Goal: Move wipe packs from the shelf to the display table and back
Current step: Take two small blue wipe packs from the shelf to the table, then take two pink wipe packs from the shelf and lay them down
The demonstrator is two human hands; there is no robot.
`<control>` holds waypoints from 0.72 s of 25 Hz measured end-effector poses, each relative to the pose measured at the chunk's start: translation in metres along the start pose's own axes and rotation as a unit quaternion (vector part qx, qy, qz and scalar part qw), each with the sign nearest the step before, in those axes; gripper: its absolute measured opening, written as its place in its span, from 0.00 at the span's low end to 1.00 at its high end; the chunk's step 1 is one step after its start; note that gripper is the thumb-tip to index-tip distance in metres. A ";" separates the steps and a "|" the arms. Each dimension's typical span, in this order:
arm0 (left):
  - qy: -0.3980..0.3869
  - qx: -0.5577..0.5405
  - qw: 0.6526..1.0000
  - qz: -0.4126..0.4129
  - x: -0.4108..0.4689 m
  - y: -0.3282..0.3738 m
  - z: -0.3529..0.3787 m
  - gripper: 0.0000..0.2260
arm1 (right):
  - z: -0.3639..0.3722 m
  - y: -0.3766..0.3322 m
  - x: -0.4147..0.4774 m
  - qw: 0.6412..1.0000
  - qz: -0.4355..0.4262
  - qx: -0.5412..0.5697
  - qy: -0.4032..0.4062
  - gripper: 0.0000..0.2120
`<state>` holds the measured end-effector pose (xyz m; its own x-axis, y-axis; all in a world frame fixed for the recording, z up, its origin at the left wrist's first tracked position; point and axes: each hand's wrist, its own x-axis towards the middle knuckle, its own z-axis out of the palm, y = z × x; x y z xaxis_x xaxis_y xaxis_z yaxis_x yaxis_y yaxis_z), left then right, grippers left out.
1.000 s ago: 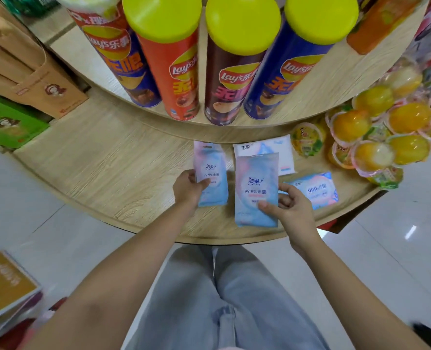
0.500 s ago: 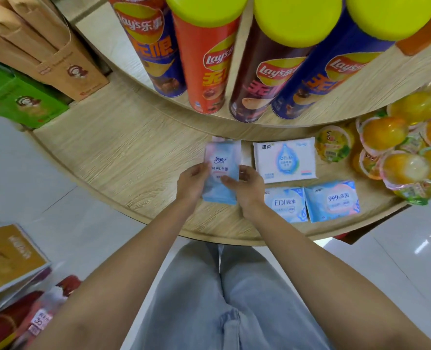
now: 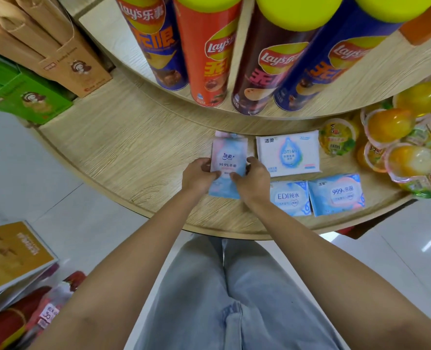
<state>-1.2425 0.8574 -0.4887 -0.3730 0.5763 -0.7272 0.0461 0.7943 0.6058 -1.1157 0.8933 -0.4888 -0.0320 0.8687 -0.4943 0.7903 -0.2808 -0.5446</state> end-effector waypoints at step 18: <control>-0.342 0.453 0.766 0.301 -0.152 -0.010 0.095 0.08 | -0.032 0.193 -0.307 0.881 0.289 0.312 0.209 0.08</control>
<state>-1.0980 0.7803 -0.4152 0.5274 0.6098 -0.5916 0.7594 -0.0260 0.6501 -0.9338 0.5851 -0.4208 0.5966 0.5446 -0.5894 0.1063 -0.7816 -0.6146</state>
